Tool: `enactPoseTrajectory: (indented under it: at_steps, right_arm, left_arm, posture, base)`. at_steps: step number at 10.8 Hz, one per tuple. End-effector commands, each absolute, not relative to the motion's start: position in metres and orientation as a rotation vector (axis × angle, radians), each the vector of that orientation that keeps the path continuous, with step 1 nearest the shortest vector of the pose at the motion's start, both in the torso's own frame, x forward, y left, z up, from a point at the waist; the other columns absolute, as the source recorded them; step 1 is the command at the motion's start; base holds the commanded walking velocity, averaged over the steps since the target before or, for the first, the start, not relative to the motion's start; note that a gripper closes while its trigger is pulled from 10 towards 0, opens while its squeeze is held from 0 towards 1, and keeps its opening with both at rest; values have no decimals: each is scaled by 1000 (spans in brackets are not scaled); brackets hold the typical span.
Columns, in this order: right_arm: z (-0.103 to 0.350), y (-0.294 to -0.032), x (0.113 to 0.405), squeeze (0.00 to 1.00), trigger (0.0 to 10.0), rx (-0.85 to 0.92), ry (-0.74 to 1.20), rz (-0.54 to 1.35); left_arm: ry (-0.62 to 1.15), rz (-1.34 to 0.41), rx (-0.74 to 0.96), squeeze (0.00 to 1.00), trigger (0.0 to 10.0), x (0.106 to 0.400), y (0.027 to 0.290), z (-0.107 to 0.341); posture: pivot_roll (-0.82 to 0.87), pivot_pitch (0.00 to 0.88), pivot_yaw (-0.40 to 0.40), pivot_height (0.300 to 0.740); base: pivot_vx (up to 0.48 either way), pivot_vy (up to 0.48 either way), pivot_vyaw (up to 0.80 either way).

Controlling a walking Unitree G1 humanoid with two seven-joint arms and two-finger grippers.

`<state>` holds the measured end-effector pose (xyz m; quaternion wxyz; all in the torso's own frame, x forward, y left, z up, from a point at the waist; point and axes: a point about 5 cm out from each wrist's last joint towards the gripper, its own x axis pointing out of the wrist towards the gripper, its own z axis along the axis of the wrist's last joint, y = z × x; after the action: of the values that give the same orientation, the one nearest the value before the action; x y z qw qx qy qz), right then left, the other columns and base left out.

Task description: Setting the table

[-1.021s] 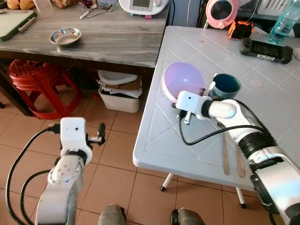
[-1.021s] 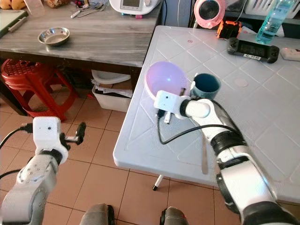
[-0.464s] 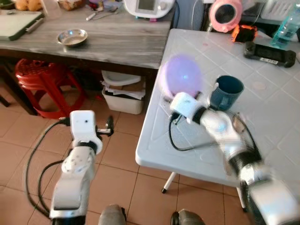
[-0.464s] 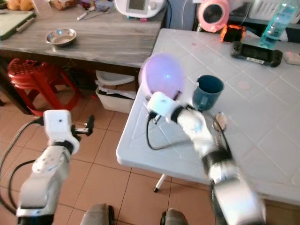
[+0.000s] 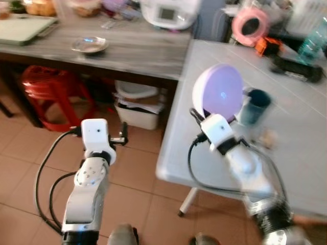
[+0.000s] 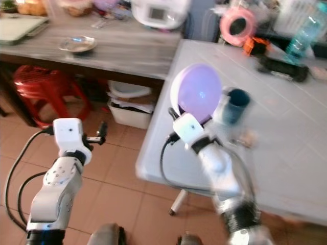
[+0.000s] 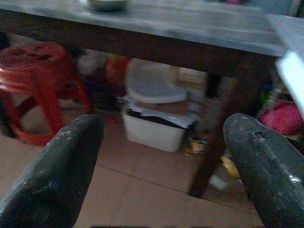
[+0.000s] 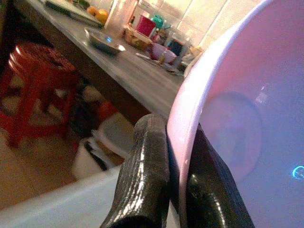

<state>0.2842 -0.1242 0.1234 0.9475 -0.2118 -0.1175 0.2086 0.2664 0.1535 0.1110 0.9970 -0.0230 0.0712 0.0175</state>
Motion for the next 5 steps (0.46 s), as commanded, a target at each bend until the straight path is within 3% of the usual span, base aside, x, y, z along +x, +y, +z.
enactPoseTrajectory:
  at_steps: [1, 3, 5]
  right_arm:
    - [130, -126, 280, 0, 10000, -422, -259, 396]
    - [137, -121, 264, 0, 10000, -496, -326, 388]
    - [127, -144, 262, 0, 10000, -208, -175, 190]
  left_arm:
    - [131, 47, -48, 0, 10000, 267, 155, 111]
    - [8, 47, -3, 0, 10000, 275, 153, 127]
    - [-78, 14, -2, 0, 10000, 274, 147, 134]
  posture:
    - [26, 0, -10, 740]
    - [20, 0, -11, 740]
    - [27, 0, -14, 740]
  base:
    - [0, 480, 0]
    - [0, 480, 0]
    - [0, 480, 0]
